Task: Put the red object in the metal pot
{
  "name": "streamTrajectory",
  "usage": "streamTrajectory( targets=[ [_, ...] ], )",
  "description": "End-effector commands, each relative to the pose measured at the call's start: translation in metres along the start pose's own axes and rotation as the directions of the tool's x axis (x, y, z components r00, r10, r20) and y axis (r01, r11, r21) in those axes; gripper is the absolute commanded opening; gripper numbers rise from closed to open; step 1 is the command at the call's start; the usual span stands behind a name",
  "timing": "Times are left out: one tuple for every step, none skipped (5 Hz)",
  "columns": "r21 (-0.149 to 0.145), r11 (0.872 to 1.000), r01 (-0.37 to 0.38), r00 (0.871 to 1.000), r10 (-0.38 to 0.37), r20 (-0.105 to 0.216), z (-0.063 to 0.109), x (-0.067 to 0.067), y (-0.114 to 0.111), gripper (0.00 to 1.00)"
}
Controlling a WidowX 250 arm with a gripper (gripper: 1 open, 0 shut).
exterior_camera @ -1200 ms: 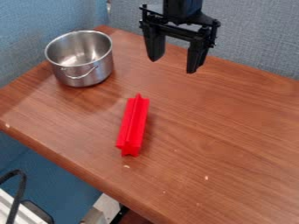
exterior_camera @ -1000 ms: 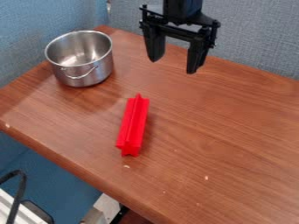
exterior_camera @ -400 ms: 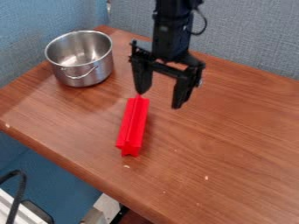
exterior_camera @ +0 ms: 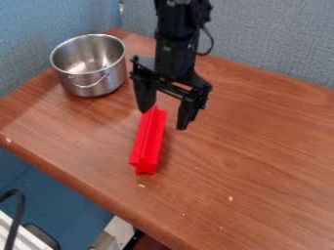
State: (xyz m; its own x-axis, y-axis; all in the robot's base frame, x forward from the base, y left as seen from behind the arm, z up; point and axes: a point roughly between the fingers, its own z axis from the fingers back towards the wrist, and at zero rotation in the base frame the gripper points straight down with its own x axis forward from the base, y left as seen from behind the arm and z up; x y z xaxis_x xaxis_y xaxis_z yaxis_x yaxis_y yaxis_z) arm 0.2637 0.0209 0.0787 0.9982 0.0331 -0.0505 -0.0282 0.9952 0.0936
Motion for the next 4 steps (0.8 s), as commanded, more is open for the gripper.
streamTrajectory(
  targets=[
    [0.03,0.998,-0.048,0.996,0.046,0.078,0.001,0.005,0.012,1.0],
    [0.04,0.994,-0.099,0.991,0.095,0.098,-0.006,0.007,0.018,1.0],
    [0.042,0.989,-0.144,0.985,0.139,0.106,-0.012,0.01,0.022,1.0],
    [0.041,0.985,-0.166,0.982,0.161,0.101,-0.019,0.011,0.024,1.0]
  ],
)
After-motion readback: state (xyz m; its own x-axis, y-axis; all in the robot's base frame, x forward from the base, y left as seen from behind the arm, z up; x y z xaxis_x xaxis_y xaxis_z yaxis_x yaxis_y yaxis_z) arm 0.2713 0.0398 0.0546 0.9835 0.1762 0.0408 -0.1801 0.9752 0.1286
